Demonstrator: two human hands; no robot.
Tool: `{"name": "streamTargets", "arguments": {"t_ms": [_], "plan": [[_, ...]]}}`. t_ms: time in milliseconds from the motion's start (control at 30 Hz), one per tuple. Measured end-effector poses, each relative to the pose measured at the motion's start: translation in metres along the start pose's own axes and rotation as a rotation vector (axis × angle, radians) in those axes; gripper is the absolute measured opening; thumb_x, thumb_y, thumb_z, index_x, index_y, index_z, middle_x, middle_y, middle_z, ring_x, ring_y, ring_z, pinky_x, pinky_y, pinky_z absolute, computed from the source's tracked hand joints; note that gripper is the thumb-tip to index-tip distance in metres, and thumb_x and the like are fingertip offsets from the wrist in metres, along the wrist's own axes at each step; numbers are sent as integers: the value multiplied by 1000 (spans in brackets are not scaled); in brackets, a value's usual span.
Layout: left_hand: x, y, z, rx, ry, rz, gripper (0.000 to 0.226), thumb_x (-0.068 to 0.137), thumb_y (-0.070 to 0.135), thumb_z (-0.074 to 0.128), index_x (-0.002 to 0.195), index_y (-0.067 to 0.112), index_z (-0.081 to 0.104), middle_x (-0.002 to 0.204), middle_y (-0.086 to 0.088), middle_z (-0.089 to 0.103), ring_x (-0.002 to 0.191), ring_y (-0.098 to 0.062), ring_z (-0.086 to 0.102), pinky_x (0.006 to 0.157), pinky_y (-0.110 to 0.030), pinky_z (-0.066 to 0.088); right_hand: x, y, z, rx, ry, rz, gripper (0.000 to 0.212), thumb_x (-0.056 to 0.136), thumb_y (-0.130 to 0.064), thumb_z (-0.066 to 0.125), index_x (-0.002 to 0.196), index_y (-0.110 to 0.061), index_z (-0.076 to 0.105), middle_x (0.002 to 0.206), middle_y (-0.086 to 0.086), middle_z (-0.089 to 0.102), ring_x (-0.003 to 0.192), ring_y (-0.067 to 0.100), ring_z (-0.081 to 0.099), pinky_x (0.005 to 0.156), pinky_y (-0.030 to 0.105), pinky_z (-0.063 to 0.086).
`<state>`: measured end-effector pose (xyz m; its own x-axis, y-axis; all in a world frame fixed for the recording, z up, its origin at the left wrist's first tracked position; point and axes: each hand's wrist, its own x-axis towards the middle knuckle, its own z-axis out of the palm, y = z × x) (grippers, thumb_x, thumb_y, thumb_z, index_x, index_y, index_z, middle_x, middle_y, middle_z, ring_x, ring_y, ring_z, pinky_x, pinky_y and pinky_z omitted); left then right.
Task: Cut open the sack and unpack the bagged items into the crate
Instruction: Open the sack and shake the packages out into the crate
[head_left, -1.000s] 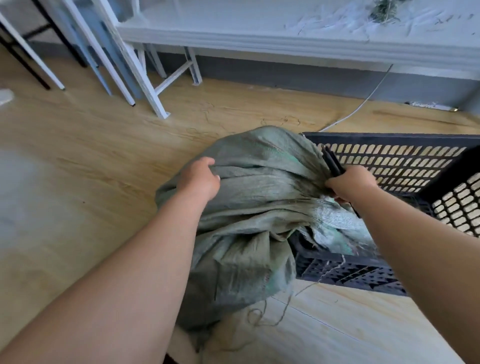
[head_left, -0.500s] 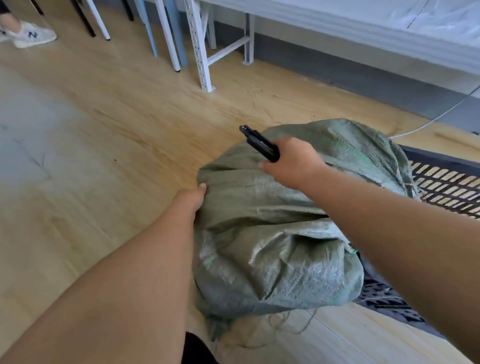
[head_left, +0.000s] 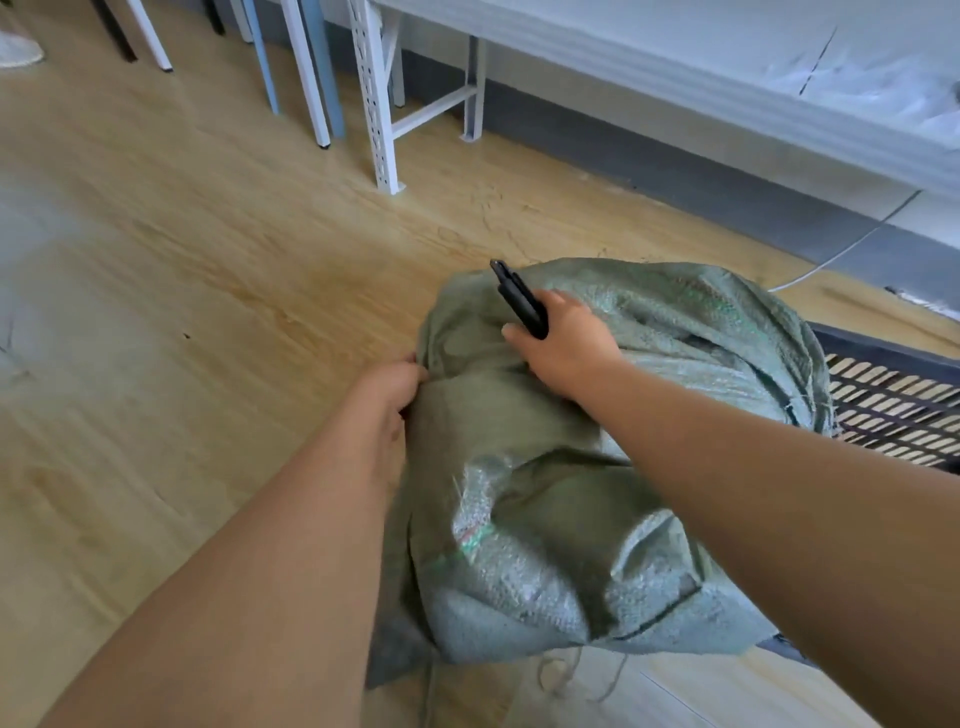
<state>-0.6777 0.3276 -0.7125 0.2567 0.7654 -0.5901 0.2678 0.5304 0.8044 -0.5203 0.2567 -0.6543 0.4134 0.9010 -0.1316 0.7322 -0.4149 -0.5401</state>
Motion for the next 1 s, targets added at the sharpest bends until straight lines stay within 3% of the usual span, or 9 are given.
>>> {"name": "streamTargets", "arguments": {"t_ms": [100, 200, 300, 400, 533, 633, 800, 900, 1000], "plan": [[-13, 40, 26, -31, -50, 175, 33, 83, -6, 48, 98, 14, 70, 83, 0, 68, 70, -16, 60, 46, -11, 43, 11, -3, -21, 130, 45, -18, 59, 91, -48, 55, 144, -27, 38, 133, 3, 56, 116, 26, 56, 82, 28, 41], [-24, 68, 58, -3, -124, 275, 44, 85, -6, 50, 119, 15, 66, 97, -5, 70, 82, -20, 65, 70, -26, 51, 25, 2, -53, 110, 42, 29, 55, 90, -47, 58, 138, -26, 45, 123, 5, 63, 109, 27, 59, 78, 27, 41], [-33, 91, 90, 62, -141, 287, 49, 84, -8, 50, 125, 14, 64, 106, -5, 69, 88, -19, 65, 76, -28, 53, 35, 17, -84, -20, 6, 162, 40, 89, -32, 60, 125, -14, 55, 108, 10, 64, 94, 28, 60, 68, 28, 43], [-44, 113, 120, 144, -103, 240, 49, 83, -5, 53, 127, 17, 62, 115, -5, 67, 102, -22, 63, 89, -36, 52, 32, 37, -107, 157, 76, 243, 22, 85, -16, 55, 107, -14, 59, 77, 3, 59, 69, 22, 57, 49, 24, 38], [-72, 130, 156, 110, 60, 210, 43, 84, 2, 56, 122, 19, 64, 112, -3, 67, 99, -19, 62, 81, -29, 51, 15, 52, -144, 501, 93, 432, 16, 84, -20, 52, 96, -15, 61, 63, 2, 58, 55, 19, 58, 50, 23, 44], [-108, 143, 174, 75, 40, 259, 36, 81, 4, 55, 107, 24, 72, 101, 2, 73, 93, -15, 67, 83, -32, 55, 0, 53, -183, 625, 11, 616, 34, 83, -42, 60, 89, -8, 63, 49, 3, 60, 41, 16, 55, 44, 19, 44], [-187, 163, 204, 145, -187, 339, 36, 75, 8, 54, 78, 38, 73, 83, 15, 75, 80, -2, 69, 71, -17, 54, -31, 50, -247, 722, -50, 762, 76, 54, -84, 59, 80, -13, 60, 69, 5, 59, 63, 25, 57, 63, 35, 48], [-222, 165, 215, 211, -282, 286, 37, 80, -1, 56, 88, 31, 74, 88, 8, 75, 83, -7, 67, 80, -28, 52, -56, 51, -272, 616, 7, 744, 38, 72, -47, 72, 78, -11, 59, 61, 5, 55, 51, 22, 51, 49, 28, 41], [-252, 173, 213, 263, -423, 200, 32, 85, 0, 61, 101, 25, 72, 93, 7, 73, 80, 5, 64, 79, -16, 49, -86, 56, -290, 662, 76, 834, 8, 77, -13, 66, 84, -13, 61, 67, 6, 56, 65, 26, 55, 62, 35, 49]]}}
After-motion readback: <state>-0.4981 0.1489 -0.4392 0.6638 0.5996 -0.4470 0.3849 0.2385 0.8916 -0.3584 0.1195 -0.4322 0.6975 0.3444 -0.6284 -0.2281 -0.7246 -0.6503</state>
